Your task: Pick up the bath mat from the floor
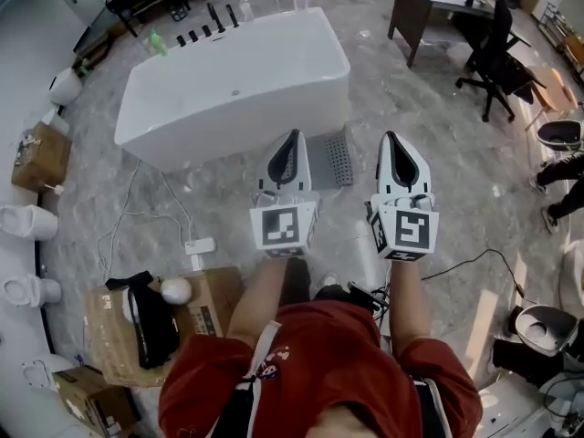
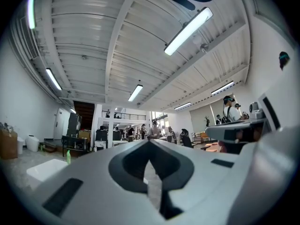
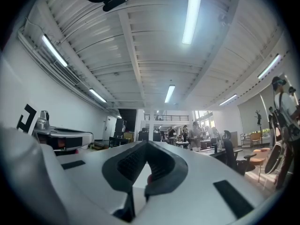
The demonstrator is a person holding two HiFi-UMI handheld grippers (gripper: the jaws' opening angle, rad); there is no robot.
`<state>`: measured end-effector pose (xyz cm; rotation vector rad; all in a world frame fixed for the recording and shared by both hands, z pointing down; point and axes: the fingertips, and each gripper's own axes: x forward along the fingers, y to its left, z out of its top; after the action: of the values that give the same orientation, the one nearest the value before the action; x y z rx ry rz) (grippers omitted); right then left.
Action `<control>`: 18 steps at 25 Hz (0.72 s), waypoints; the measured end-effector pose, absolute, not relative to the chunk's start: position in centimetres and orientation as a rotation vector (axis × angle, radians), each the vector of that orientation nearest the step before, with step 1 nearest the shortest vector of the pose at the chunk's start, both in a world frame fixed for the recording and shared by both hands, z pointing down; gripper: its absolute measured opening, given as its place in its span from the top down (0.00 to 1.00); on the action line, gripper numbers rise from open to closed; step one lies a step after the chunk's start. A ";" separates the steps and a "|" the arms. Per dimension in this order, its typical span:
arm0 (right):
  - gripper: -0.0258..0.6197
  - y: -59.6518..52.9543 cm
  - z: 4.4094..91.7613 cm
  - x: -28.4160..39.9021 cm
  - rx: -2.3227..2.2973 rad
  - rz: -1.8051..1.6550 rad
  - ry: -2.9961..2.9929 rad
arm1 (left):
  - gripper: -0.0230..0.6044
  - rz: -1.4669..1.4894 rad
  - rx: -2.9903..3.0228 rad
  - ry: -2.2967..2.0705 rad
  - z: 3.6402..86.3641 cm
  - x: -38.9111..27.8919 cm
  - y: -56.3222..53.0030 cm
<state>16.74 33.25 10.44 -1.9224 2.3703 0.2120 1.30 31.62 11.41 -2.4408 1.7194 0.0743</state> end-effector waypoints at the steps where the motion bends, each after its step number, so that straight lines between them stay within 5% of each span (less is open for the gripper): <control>1: 0.94 33.1 10.7 16.9 -1.926 0.204 2.369 | 0.94 0.071 -2.442 1.718 11.6 1.5 31.6; 18: 0.94 26.5 11.3 14.5 -1.904 0.221 2.431 | 0.94 0.101 -2.457 1.755 12.3 -0.4 25.6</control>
<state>14.54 26.45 11.26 -1.9041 2.4314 0.2215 -0.37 25.63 12.26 -2.4573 1.7547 0.1013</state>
